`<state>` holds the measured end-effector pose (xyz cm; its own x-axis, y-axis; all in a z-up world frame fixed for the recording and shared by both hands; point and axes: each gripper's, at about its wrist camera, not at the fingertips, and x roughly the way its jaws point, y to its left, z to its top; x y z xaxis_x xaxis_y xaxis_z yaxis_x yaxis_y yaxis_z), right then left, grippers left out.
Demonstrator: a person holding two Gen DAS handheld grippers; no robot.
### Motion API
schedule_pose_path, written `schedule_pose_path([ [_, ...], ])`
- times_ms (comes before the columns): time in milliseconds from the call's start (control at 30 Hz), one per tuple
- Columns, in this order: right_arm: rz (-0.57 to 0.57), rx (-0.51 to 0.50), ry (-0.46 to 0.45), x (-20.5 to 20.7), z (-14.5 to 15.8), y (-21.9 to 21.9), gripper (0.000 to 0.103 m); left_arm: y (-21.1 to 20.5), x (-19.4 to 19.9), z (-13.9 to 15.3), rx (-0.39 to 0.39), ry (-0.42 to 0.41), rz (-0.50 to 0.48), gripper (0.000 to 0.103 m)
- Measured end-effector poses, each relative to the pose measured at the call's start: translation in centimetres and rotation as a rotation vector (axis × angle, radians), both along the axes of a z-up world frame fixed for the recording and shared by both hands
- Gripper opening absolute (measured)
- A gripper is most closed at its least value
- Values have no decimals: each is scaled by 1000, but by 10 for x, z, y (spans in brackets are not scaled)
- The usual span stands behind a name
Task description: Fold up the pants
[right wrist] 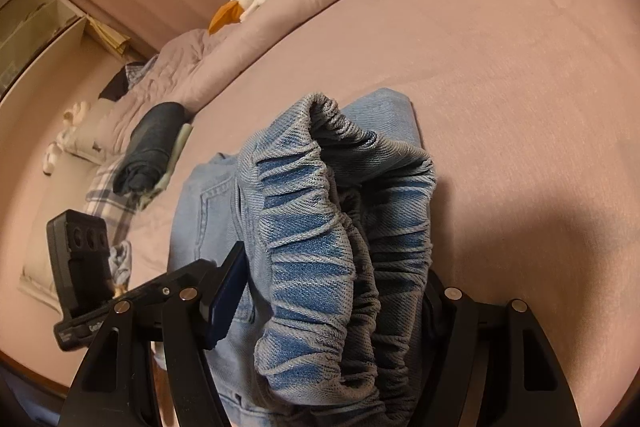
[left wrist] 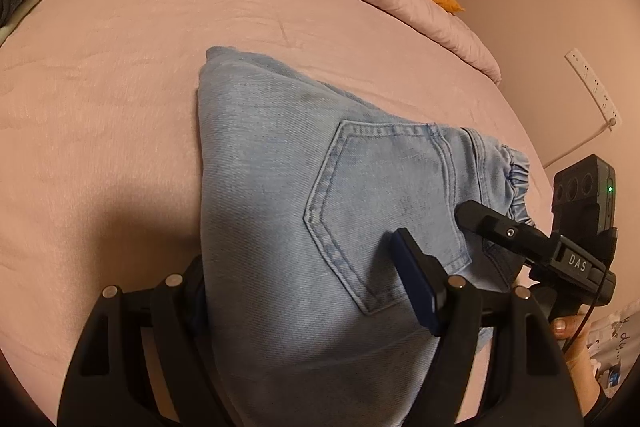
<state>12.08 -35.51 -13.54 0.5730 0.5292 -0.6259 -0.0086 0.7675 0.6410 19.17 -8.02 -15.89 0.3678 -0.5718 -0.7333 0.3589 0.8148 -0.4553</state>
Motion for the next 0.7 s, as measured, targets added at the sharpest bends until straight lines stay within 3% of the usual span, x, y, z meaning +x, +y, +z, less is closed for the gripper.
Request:
schedule_pose_path([
  [267, 1, -12, 1, 1, 0, 0, 72, -2, -2, 0, 18, -12, -8, 75],
  [500, -4, -65, -4, -1, 2, 3, 65, -2, -4, 2, 56, -24, 31, 63],
  [700, -17, -136, -10, -2, 6, 8, 62, -5, -4, 4, 87, -26, 36, 60],
])
